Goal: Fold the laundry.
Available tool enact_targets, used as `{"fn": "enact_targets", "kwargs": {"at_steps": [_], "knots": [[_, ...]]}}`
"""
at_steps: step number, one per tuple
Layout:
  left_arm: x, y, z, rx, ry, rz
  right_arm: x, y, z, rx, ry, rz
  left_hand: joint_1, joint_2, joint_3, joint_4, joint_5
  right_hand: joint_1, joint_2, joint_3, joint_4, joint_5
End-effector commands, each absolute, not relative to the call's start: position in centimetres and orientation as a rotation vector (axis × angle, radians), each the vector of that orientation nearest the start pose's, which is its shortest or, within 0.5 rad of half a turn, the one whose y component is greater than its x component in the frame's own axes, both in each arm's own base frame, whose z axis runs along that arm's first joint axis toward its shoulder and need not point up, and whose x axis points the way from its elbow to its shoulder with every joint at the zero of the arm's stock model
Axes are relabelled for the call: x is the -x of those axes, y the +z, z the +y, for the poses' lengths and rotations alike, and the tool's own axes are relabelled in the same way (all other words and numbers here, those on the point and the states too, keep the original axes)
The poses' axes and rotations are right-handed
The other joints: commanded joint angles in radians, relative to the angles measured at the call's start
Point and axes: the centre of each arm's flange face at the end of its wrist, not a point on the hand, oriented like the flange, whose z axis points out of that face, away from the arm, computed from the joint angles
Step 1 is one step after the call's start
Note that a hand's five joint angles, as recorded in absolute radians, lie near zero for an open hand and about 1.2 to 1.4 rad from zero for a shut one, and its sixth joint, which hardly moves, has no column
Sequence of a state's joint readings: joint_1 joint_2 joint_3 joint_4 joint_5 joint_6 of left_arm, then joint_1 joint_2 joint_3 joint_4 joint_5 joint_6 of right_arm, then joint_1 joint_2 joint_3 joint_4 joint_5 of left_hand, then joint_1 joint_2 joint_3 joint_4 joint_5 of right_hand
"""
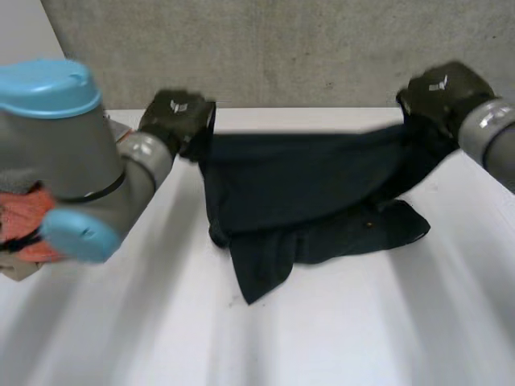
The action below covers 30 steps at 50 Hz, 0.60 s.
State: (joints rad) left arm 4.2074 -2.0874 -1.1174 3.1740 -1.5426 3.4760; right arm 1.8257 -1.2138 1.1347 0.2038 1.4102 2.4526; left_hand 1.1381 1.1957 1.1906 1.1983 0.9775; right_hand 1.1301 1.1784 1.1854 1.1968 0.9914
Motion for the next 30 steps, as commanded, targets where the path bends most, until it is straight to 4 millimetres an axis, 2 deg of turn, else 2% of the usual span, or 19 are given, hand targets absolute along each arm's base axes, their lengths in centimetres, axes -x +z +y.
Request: {"fn": "enact_targets", "kwargs": {"at_steps": [1, 3, 4, 7, 9, 11, 14, 15, 16, 18, 19, 22, 23, 24, 26, 27, 28, 29, 30], "knots": [[34.2, 37.6, -35.2, -0.591, -2.964, 1.354, -26.4, 38.1, -38.1, 0.756, -2.985, 1.473, 0.258, 0.201, 0.206, 0.198, 0.244, 0.266, 0.218, 0.211, 0.199, 0.230], [34.1, 40.2, -35.1, -0.477, -3.074, 1.165, -27.0, 41.3, -37.8, 0.560, -3.150, 1.122, 0.258, 0.201, 0.206, 0.198, 0.244, 0.266, 0.218, 0.211, 0.199, 0.230], [33.9, 42.2, -34.8, -0.374, -3.150, 1.000, -27.1, 42.1, -37.6, 0.510, -3.186, 1.026, 0.258, 0.201, 0.206, 0.198, 0.244, 0.266, 0.218, 0.211, 0.199, 0.230], [33.4, 44.0, -34.5, -0.269, -3.191, 0.884, -27.5, 43.9, -36.9, 0.388, -3.249, 0.786, 0.258, 0.201, 0.206, 0.198, 0.244, 0.266, 0.218, 0.211, 0.199, 0.230], [33.1, 44.8, -34.3, -0.244, -3.196, 0.867, -27.7, 43.8, -36.9, 0.392, -3.241, 0.780, 0.258, 0.201, 0.206, 0.198, 0.244, 0.266, 0.218, 0.211, 0.199, 0.230], [33.1, 44.8, -34.1, -0.256, -3.192, 0.893, -28.0, 43.3, -36.9, 0.408, -3.221, 0.816, 0.258, 0.201, 0.206, 0.198, 0.244, 0.266, 0.218, 0.211, 0.199, 0.230], [33.5, 43.0, -34.2, -0.319, -3.145, 1.024, -28.2, 42.0, -37.1, 0.453, -3.170, 0.907, 0.258, 0.201, 0.206, 0.198, 0.244, 0.266, 0.218, 0.211, 0.199, 0.230], [33.5, 42.2, -34.2, -0.337, -3.127, 1.069, -28.3, 40.8, -37.2, 0.490, -3.130, 0.990, 0.258, 0.201, 0.206, 0.198, 0.244, 0.266, 0.218, 0.211, 0.199, 0.230], [33.7, 40.5, -34.4, -0.379, -3.086, 1.161, -28.3, 40.2, -37.2, 0.510, -3.107, 1.029, 0.258, 0.201, 0.206, 0.198, 0.244, 0.266, 0.218, 0.211, 0.199, 0.230], [33.6, 39.1, -34.2, -0.415, -3.045, 1.242, -28.4, 38.7, -37.3, 0.551, -3.057, 1.123, 0.258, 0.201, 0.206, 0.198, 0.244, 0.266, 0.218, 0.211, 0.199, 0.230], [33.5, 38.3, -34.1, -0.433, -3.020, 1.285, -28.5, 37.3, -37.3, 0.594, -3.012, 1.209, 0.258, 0.201, 0.206, 0.198, 0.244, 0.266, 0.218, 0.211, 0.199, 0.230], [33.1, 34.7, -33.2, -0.520, -2.918, 1.455, -28.4, 34.7, -37.2, 0.674, -2.927, 1.357, 0.258, 0.201, 0.206, 0.198, 0.244, 0.266, 0.218, 0.211, 0.199, 0.230], [33.0, 33.5, -32.9, -0.552, -2.886, 1.504, -28.4, 32.6, -37.0, 0.747, -2.847, 1.460, 0.258, 0.201, 0.206, 0.198, 0.244, 0.266, 0.218, 0.211, 0.199, 0.230], [32.8, 30.8, -32.1, -0.612, -2.808, 1.613, -28.4, 31.4, -36.8, 0.791, -2.794, 1.518, 0.258, 0.201, 0.206, 0.198, 0.244, 0.266, 0.218, 0.211, 0.199, 0.230], [32.4, 28.4, -31.2, -0.664, -2.731, 1.712, -28.4, 29.1, -36.4, 0.879, -2.680, 1.630, 0.258, 0.201, 0.206, 0.198, 0.244, 0.266, 0.218, 0.211, 0.199, 0.230], [32.2, 27.2, -30.6, -0.692, -2.689, 1.765, -28.4, 26.7, -35.6, 0.977, -2.550, 1.737, 0.258, 0.201, 0.206, 0.198, 0.244, 0.266, 0.218, 0.211, 0.199, 0.230], [31.8, 24.8, -29.4, -0.754, -2.594, 1.866, -28.3, 25.4, -35.1, 1.027, -2.473, 1.792, 0.258, 0.201, 0.206, 0.198, 0.244, 0.266, 0.218, 0.211, 0.199, 0.230], [31.6, 23.7, -28.8, -0.787, -2.548, 1.914, -28.3, 24.3, -34.6, 1.068, -2.401, 1.838, 0.258, 0.201, 0.206, 0.198, 0.244, 0.266, 0.218, 0.211, 0.199, 0.230], [31.3, 22.7, -28.2, -0.817, -2.497, 1.958, -28.0, 22.3, -33.5, 1.142, -2.257, 1.930, 0.258, 0.201, 0.206, 0.198, 0.244, 0.266, 0.218, 0.211, 0.199, 0.230]]}}
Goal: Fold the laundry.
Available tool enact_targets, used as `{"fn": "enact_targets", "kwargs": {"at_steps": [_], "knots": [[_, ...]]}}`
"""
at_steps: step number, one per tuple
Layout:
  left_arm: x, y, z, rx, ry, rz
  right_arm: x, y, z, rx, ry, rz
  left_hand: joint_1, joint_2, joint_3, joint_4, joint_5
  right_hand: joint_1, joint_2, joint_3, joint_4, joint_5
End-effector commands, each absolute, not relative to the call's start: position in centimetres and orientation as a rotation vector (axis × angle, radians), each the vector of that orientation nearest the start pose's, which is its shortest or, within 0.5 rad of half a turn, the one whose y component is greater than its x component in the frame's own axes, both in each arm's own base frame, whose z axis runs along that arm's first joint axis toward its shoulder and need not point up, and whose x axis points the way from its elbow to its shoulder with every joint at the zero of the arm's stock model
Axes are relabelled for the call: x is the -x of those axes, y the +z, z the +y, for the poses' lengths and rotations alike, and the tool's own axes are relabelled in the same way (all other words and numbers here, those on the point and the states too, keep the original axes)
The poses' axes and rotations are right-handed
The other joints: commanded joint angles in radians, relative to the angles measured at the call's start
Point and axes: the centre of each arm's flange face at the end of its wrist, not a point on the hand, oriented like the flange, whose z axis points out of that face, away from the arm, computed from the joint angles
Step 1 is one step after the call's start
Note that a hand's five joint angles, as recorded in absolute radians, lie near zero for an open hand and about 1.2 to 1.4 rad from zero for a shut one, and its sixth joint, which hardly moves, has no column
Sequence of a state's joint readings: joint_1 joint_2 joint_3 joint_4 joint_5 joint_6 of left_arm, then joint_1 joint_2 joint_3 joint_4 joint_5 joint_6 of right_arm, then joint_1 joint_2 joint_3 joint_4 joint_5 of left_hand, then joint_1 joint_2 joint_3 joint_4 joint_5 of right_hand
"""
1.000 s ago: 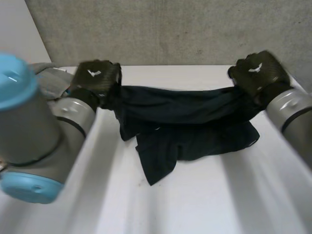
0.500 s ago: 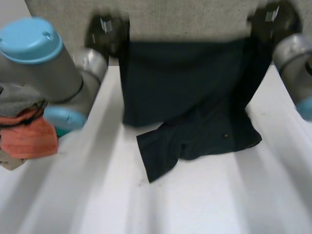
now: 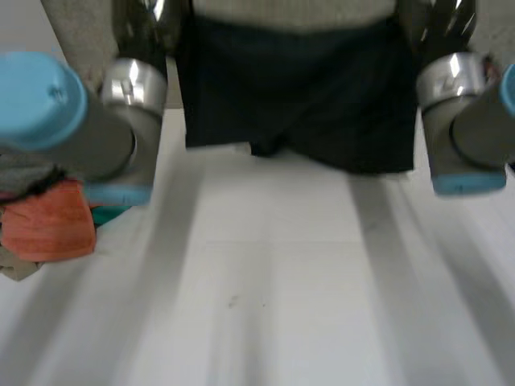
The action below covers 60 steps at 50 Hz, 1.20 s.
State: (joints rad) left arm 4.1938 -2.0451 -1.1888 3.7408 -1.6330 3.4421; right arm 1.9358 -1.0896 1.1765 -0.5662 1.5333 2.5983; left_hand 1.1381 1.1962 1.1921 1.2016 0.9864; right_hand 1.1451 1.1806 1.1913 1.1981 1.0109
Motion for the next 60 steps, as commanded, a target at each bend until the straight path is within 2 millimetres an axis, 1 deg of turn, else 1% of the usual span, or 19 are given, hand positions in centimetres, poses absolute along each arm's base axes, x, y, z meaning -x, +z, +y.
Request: {"fn": "enact_targets", "kwargs": {"at_steps": [1, 5, 8, 11, 12, 15, 16, 20, 23, 30, 34, 39, 43, 48, 49, 50, 52, 53, 60], "knots": [[30.7, 20.8, -27.0, -0.885, -2.391, 2.040, -27.8, 21.7, -33.0, 1.174, -2.197, 1.964, 0.258, 0.200, 0.204, 0.195, 0.235, 0.251, 0.216, 0.205, 0.198, 0.211], [29.0, 18.5, -23.9, -1.056, -2.136, 2.140, -27.3, 18.7, -29.9, 1.351, -1.888, 2.082, 0.258, 0.200, 0.204, 0.195, 0.235, 0.251, 0.216, 0.205, 0.198, 0.211], [28.0, 18.5, -22.1, -1.144, -2.013, 2.148, -26.8, 17.8, -27.6, 1.468, -1.688, 2.124, 0.258, 0.200, 0.204, 0.195, 0.235, 0.251, 0.216, 0.205, 0.198, 0.211], [26.6, 19.7, -19.9, -1.237, -1.906, 2.125, -26.2, 18.8, -25.7, 1.528, -1.600, 2.145, 0.258, 0.200, 0.204, 0.195, 0.235, 0.251, 0.216, 0.205, 0.198, 0.211], [26.3, 20.1, -19.3, -1.258, -1.884, 2.115, -25.6, 19.4, -24.3, 1.560, -1.530, 2.171, 0.258, 0.200, 0.204, 0.195, 0.235, 0.251, 0.216, 0.205, 0.198, 0.211], [24.9, 21.3, -16.6, -1.375, -1.755, 2.099, -24.5, 20.5, -21.5, 1.622, -1.347, 2.239, 0.258, 0.200, 0.204, 0.195, 0.235, 0.251, 0.216, 0.205, 0.198, 0.211], [24.3, 21.6, -15.0, -1.465, -1.663, 2.099, -24.2, 20.8, -20.8, 1.632, -1.302, 2.255, 0.258, 0.200, 0.204, 0.195, 0.235, 0.251, 0.216, 0.205, 0.198, 0.211], [23.2, 21.6, -11.0, -1.743, -1.424, 2.129, -22.9, 21.9, -17.4, 1.696, -1.098, 2.300, 0.258, 0.200, 0.204, 0.195, 0.235, 0.251, 0.216, 0.205, 0.198, 0.211], [23.3, 21.5, -9.8, -1.876, -1.350, 2.150, -22.0, 21.4, -16.6, 1.794, -1.063, 2.283, 0.258, 0.200, 0.204, 0.195, 0.235, 0.251, 0.216, 0.205, 0.198, 0.211], [25.5, 20.2, -13.4, -1.816, -1.518, 2.050, -22.1, 19.5, -16.9, 1.832, -1.042, 2.273, 0.258, 0.200, 0.204, 0.195, 0.235, 0.251, 0.216, 0.205, 0.198, 0.211], [27.0, 18.9, -16.3, -1.773, -1.570, 2.033, -22.4, 18.8, -18.6, 1.809, -1.121, 2.287, 0.258, 0.200, 0.204, 0.195, 0.235, 0.251, 0.216, 0.205, 0.198, 0.211], [29.5, 19.3, -20.1, -1.650, -1.750, 2.000, -22.9, 19.0, -21.2, 1.709, -1.302, 2.333, 0.258, 0.200, 0.204, 0.195, 0.235, 0.251, 0.216, 0.205, 0.198, 0.211], [31.8, 20.1, -24.2, -1.481, -1.978, 1.953, -23.3, 19.7, -24.1, 1.579, -1.533, 2.345, 0.258, 0.200, 0.204, 0.195, 0.235, 0.251, 0.216, 0.205, 0.198, 0.211], [35.4, 20.9, -30.4, -1.224, -2.284, 1.807, -24.4, 19.6, -27.2, 1.492, -1.765, 2.272, 0.258, 0.200, 0.204, 0.195, 0.235, 0.251, 0.216, 0.205, 0.198, 0.211], [35.6, 20.9, -31.1, -1.201, -2.297, 1.793, -24.7, 19.3, -28.8, 1.461, -1.848, 2.254, 0.258, 0.200, 0.204, 0.195, 0.235, 0.251, 0.216, 0.205, 0.198, 0.211], [36.3, 20.6, -32.9, -1.134, -2.330, 1.748, -24.9, 19.2, -29.3, 1.451, -1.880, 2.245, 0.258, 0.200, 0.204, 0.195, 0.235, 0.251, 0.216, 0.205, 0.198, 0.211], [36.9, 20.1, -34.2, -1.091, -2.349, 1.727, -25.4, 18.9, -31.3, 1.418, -1.993, 2.224, 0.258, 0.200, 0.204, 0.195, 0.235, 0.251, 0.216, 0.205, 0.198, 0.211], [37.6, 18.9, -35.8, -1.055, -2.369, 1.707, -25.6, 18.7, -31.9, 1.411, -2.026, 2.218, 0.258, 0.200, 0.204, 0.195, 0.235, 0.251, 0.216, 0.205, 0.198, 0.211], [39.9, 15.9, -38.9, -1.016, -2.440, 1.636, -26.8, 16.1, -37.5, 1.338, -2.260, 2.187, 0.258, 0.200, 0.204, 0.195, 0.235, 0.251, 0.216, 0.205, 0.198, 0.211]]}}
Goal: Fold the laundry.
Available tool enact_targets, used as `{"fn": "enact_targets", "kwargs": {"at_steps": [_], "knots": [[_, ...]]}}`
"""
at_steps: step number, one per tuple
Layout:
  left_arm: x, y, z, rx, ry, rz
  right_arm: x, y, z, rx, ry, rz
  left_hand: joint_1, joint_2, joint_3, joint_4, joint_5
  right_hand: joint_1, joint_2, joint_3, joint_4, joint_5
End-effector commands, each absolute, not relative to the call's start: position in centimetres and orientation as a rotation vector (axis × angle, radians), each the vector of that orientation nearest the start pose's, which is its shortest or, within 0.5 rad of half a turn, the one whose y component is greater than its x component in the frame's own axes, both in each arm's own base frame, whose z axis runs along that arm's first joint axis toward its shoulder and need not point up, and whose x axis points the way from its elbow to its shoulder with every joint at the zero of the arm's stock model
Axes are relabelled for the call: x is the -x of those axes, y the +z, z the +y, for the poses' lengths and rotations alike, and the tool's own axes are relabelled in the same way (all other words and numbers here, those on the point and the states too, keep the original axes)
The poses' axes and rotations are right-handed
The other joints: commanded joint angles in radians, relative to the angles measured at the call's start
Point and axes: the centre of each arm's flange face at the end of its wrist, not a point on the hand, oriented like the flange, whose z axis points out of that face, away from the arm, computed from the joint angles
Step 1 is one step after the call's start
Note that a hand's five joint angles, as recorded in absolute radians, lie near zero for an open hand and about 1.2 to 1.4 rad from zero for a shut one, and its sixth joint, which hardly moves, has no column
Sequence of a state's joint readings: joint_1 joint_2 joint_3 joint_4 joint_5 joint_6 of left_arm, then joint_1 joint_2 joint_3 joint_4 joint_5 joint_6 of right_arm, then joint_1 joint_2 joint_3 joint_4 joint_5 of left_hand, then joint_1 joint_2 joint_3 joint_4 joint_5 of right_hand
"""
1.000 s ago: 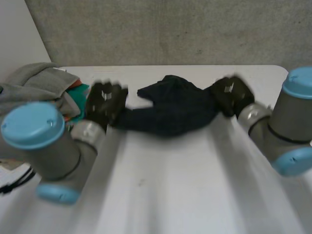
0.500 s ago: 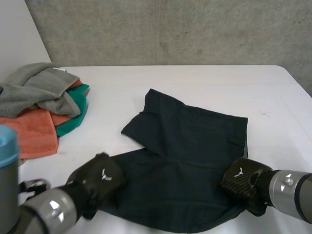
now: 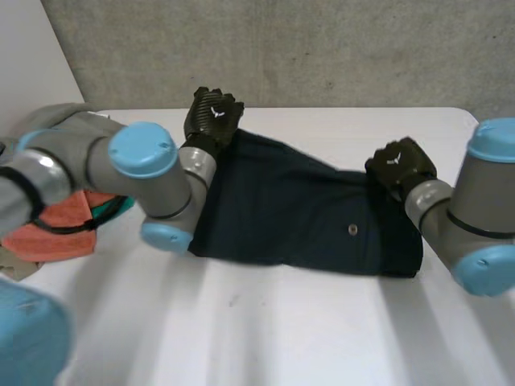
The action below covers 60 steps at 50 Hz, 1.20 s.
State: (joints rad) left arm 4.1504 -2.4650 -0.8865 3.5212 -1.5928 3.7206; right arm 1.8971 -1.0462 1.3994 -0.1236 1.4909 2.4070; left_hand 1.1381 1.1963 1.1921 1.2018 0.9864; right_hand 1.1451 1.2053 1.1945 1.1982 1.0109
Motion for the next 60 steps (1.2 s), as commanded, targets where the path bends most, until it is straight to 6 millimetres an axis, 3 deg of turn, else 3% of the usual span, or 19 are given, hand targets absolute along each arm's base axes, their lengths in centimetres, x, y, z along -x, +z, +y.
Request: {"fn": "enact_targets", "kwargs": {"at_steps": [1, 3, 4, 5, 6, 8, 11, 15, 19, 24, 29, 38, 39, 40, 41, 46, 54, 57, 60], "knots": [[40.0, 15.5, -39.1, -1.009, -2.446, 1.629, -27.1, 15.2, -38.7, 1.328, -2.299, 2.177, 0.258, 0.200, 0.204, 0.194, 0.235, 0.251, 0.191, 0.202, 0.198, 0.211], [40.6, 15.2, -39.5, -0.989, -2.487, 1.590, -27.3, 14.4, -39.4, 1.326, -2.320, 2.173, 0.258, 0.200, 0.204, 0.194, 0.235, 0.251, 0.191, 0.202, 0.198, 0.211], [40.8, 15.1, -39.6, -0.980, -2.505, 1.576, -27.4, 13.8, -40.0, 1.320, -2.346, 2.176, 0.232, 0.174, 0.178, 0.169, 0.210, -0.280, -0.340, -0.329, -0.333, -0.320], [41.2, 15.1, -39.6, -0.968, -2.543, 1.546, -27.3, 13.6, -40.3, 1.306, -2.364, 2.186, -0.622, -0.681, -0.676, -0.686, -0.645, -0.686, -0.746, -0.736, -0.739, -0.726], [41.4, 15.2, -39.6, -0.964, -2.555, 1.534, -27.3, 13.7, -40.5, 1.292, -2.382, 2.196, -0.964, -1.022, -1.018, -1.027, -0.986, -0.971, -1.031, -1.020, -1.024, -1.011], [42.0, 15.4, -39.1, -0.959, -2.589, 1.510, -26.9, 14.3, -40.8, 1.224, -2.417, 2.235, -0.841, -0.899, -0.895, -0.905, -0.864, -0.971, -1.031, -1.020, -1.024, -1.011], [43.4, 15.7, -37.3, -0.982, -2.628, 1.506, -26.6, 15.5, -40.3, 1.173, -2.433, 2.251, -0.964, -1.022, -1.018, -1.027, -0.986, -0.971, -1.031, -1.020, -1.024, -1.011], [42.9, 19.1, -36.0, -0.977, -2.647, 1.507, -25.9, 17.8, -37.8, 1.161, -2.338, 2.271, -0.964, -1.022, -1.018, -1.027, -0.986, -0.971, -1.031, -1.020, -1.024, -1.011], [41.5, 21.9, -34.2, -0.968, -2.663, 1.554, -24.8, 19.9, -33.8, 1.081, -2.069, 2.333, -0.964, -1.022, -1.018, -1.027, -0.986, -0.971, -1.031, -1.020, -1.024, -1.011], [39.7, 24.0, -31.2, -0.947, -2.699, 1.726, -23.4, 19.0, -30.5, 0.913, -1.665, 2.486, -0.964, -1.022, -1.018, -1.027, -0.986, -0.971, -1.031, -1.020, -1.024, -1.011], [38.2, 23.9, -29.1, -0.964, -2.656, 1.911, -22.0, 17.1, -29.3, 0.824, -1.462, 2.547, -0.964, -1.022, -1.018, -1.027, -0.986, -0.971, -1.031, -1.020, -1.024, -1.011], [37.1, 21.7, -27.6, -1.049, -2.507, 2.153, -22.3, 14.8, -30.4, 0.822, -1.621, 2.439, -0.964, -1.022, -1.018, -1.027, -0.986, -0.674, -0.734, -0.723, -0.727, -0.714], [37.0, 21.6, -27.7, -1.043, -2.503, 2.155, -22.4, 14.3, -30.7, 0.823, -1.624, 2.440, -0.964, -1.022, -1.018, -1.027, -0.986, -0.475, -0.535, -0.524, -0.528, -0.515], [36.9, 21.5, -27.8, -1.041, -2.494, 2.163, -22.1, 13.6, -31.1, 0.826, -1.625, 2.456, -0.964, -1.022, -1.018, -1.027, -0.986, 0.088, 0.028, 0.039, 0.035, 0.048], [36.8, 21.4, -27.9, -1.034, -2.490, 2.163, -22.0, 13.3, -31.2, 0.833, -1.625, 2.466, -0.964, -1.022, -1.018, -1.027, -0.986, 0.250, 0.189, 0.200, 0.196, 0.209], [36.0, 21.6, -28.4, -1.005, -2.478, 2.167, -20.6, 13.5, -31.0, 0.947, -1.695, 2.526, -0.964, -1.022, -1.018, -1.027, -0.986, 0.251, 0.191, 0.202, 0.198, 0.211], [34.8, 23.2, -28.3, -0.967, -2.501, 2.140, -13.5, 17.2, -32.9, 1.303, -1.885, 2.694, -0.964, -1.022, -1.018, -1.027, -0.986, 0.251, 0.191, 0.202, 0.198, 0.211], [34.1, 23.6, -28.3, -0.949, -2.499, 2.139, -13.4, 18.2, -33.5, 1.423, -1.951, 2.671, -0.964, -1.022, -1.018, -1.027, -0.986, 0.251, 0.191, 0.202, 0.198, 0.211], [33.6, 23.6, -28.3, -0.931, -2.491, 2.149, -16.7, 20.2, -33.5, 1.497, -2.074, 2.503, -0.964, -1.022, -1.018, -1.027, -0.986, 0.251, 0.191, 0.202, 0.198, 0.211]]}}
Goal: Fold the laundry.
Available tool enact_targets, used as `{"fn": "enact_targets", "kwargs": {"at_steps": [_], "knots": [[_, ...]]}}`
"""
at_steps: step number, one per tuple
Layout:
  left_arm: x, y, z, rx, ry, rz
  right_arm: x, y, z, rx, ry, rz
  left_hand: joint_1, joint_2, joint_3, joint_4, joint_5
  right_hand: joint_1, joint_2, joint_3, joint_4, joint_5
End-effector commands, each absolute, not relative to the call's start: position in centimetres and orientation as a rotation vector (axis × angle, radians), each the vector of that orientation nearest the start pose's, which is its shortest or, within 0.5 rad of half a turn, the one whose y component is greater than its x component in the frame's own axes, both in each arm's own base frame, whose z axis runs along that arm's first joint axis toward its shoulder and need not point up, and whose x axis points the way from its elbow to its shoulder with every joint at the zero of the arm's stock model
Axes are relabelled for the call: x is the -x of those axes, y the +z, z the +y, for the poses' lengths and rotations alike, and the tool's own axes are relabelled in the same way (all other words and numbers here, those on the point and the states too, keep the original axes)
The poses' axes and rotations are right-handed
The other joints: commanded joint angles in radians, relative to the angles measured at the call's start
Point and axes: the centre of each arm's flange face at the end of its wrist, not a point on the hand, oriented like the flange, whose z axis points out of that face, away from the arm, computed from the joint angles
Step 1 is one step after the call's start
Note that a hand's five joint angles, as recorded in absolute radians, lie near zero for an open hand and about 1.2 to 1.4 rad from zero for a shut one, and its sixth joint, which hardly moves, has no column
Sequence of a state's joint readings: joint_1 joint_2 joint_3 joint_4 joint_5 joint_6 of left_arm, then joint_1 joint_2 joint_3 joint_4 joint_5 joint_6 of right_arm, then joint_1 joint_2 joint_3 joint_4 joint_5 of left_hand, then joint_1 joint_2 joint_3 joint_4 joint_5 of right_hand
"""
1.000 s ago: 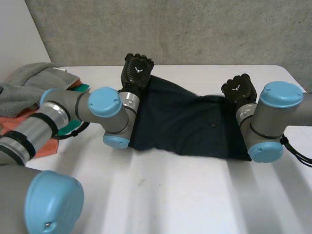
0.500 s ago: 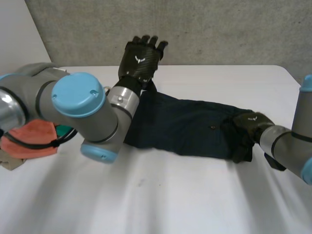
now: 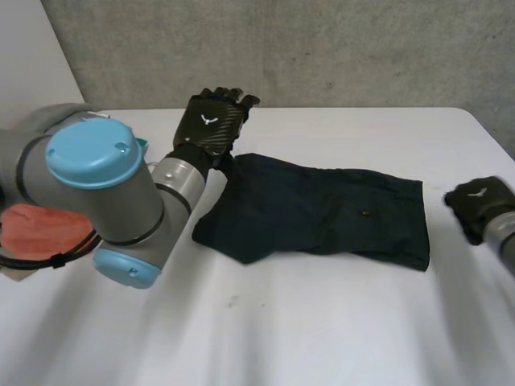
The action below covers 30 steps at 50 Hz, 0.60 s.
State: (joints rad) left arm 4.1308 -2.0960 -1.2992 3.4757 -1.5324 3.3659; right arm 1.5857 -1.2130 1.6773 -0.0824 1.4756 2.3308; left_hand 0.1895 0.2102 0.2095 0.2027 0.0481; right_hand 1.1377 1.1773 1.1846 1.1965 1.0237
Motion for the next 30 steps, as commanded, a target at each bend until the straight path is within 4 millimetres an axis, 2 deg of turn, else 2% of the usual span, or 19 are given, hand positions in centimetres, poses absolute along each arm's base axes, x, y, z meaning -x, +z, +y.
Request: {"fn": "enact_targets", "kwargs": {"at_steps": [1, 4, 5, 6, 7, 9, 12, 13, 17, 21, 30], "knots": [[33.6, 23.5, -28.3, -0.926, -2.491, 2.155, -19.1, 21.0, -32.9, 1.502, -2.114, 2.395, -0.015, -0.036, -0.035, -0.028, -0.048, 0.259, 0.219, 0.212, 0.200, 0.198], [33.3, 23.6, -28.5, -0.895, -2.495, 2.175, -21.7, 21.6, -31.6, 1.463, -2.113, 2.299, -0.015, -0.036, -0.035, -0.028, -0.048, 0.259, 0.219, 0.212, 0.200, 0.198], [33.2, 23.6, -28.6, -0.885, -2.496, 2.181, -22.5, 21.6, -31.1, 1.404, -2.089, 2.284, -0.015, -0.036, -0.035, -0.028, -0.048, -0.301, -0.341, -0.348, -0.360, -0.362], [33.0, 23.4, -28.6, -0.868, -2.491, 2.206, -22.6, 21.3, -30.9, 1.346, -2.063, 2.295, -0.015, -0.036, -0.035, -0.028, -0.048, -0.670, -0.710, -0.717, -0.729, -0.731], [32.9, 23.4, -28.6, -0.860, -2.490, 2.217, -22.5, 21.2, -30.9, 1.295, -2.048, 2.307, -0.015, -0.036, -0.035, -0.028, -0.048, -0.825, -0.865, -0.872, -0.884, -0.886], [32.7, 23.4, -28.5, -0.844, -2.494, 2.235, -21.9, 20.7, -30.6, 1.108, -1.978, 2.355, -0.015, -0.036, -0.035, -0.028, -0.048, -0.815, -0.855, -0.862, -0.874, -0.876], [32.3, 23.4, -28.5, -0.820, -2.494, 2.261, -21.3, 19.8, -30.4, 0.922, -1.893, 2.400, -0.015, -0.036, -0.035, -0.028, -0.048, -0.818, -0.857, -0.865, -0.877, -0.878], [32.3, 23.4, -28.4, -0.819, -2.498, 2.263, -20.7, 19.1, -30.3, 0.806, -1.840, 2.432, -0.015, -0.036, -0.035, -0.028, -0.048, -0.815, -0.855, -0.862, -0.874, -0.875], [32.3, 23.4, -28.4, -0.820, -2.497, 2.266, -18.3, 17.5, -30.4, 0.571, -1.729, 2.512, -0.015, -0.036, -0.035, -0.028, -0.048, -0.800, -0.840, -0.847, -0.859, -0.861], [32.4, 23.4, -28.3, -0.824, -2.498, 2.267, -17.6, 16.5, -30.3, 0.535, -1.663, 2.518, -0.015, -0.036, -0.035, -0.028, -0.048, -0.777, -0.816, -0.824, -0.836, -0.837], [32.7, 23.3, -27.9, -0.843, -2.500, 2.274, -17.9, 15.0, -30.2, 0.538, -1.575, 2.510, -0.015, -0.036, -0.035, -0.028, -0.048, -0.756, -0.796, -0.803, -0.815, -0.817]]}}
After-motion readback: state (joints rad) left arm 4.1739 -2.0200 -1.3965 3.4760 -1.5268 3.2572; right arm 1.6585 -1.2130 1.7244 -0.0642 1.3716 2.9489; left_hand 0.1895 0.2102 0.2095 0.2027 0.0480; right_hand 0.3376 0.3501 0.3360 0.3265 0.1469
